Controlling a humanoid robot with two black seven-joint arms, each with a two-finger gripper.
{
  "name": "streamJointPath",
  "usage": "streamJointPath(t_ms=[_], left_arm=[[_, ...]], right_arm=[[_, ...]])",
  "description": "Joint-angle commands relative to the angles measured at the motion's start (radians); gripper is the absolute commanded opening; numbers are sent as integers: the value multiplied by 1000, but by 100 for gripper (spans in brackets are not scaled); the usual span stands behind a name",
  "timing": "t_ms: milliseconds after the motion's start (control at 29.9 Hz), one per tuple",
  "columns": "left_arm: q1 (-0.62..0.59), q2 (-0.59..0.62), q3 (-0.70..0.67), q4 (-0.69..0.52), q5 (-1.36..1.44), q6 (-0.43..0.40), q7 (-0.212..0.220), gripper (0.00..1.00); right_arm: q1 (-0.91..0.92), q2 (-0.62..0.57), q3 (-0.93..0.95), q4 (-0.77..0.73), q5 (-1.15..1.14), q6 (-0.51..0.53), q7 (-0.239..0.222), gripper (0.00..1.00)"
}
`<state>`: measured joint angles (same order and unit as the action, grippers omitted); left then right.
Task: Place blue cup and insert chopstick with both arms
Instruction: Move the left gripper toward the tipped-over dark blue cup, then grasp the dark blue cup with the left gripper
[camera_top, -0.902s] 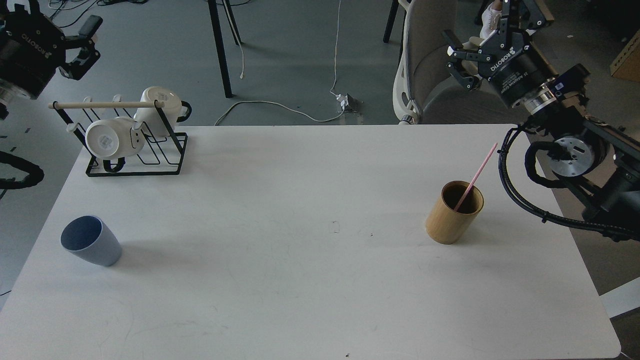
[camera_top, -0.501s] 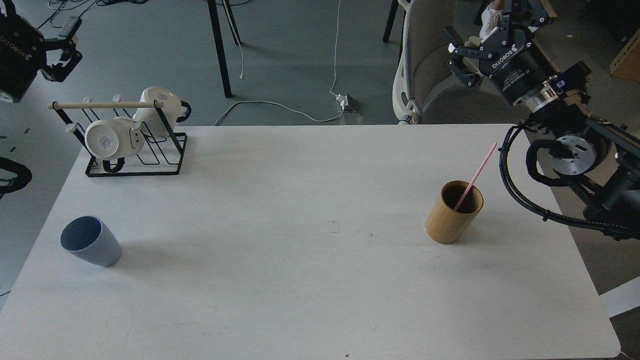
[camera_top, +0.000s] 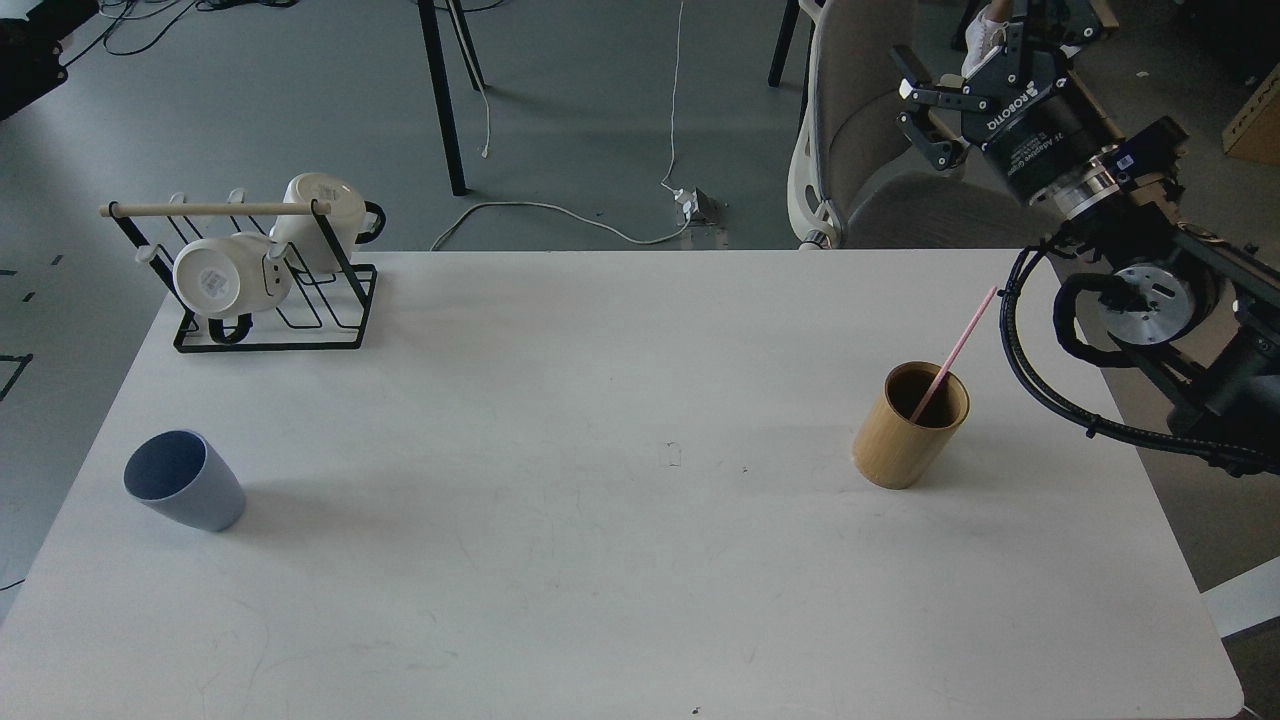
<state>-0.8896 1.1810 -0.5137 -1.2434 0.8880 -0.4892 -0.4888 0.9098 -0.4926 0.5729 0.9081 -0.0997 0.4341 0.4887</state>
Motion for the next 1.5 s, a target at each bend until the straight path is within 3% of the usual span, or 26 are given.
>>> streamJointPath(t_ms=[0,167,301,501,868,1202,1470], left_arm=[[-2,86,125,-91,293,1,0,99],[3,149,236,-58,563,1,0,99],[9,123,267,74,744,7,0,97],[32,-1,377,257,743,141,0,96],[109,-116,442,452,743,195,0,90],[155,-143,443,487,743,202,0,90],[178,-144,443,487,743,216,0,83]], right_arm=[[0,0,1,0,0,-1,0,99],[-5,-3,1,-5,0,-3,0,99],[-9,-3,1,-5,0,-3,0,99],[-18,-3,-1,-3,0,-3,0,99],[-29,-29,-1,-6,0,-3,0,99],[-40,-29,-1,-8,0,-3,0,99],[-48,-29,-1,-12,0,-3,0,99]])
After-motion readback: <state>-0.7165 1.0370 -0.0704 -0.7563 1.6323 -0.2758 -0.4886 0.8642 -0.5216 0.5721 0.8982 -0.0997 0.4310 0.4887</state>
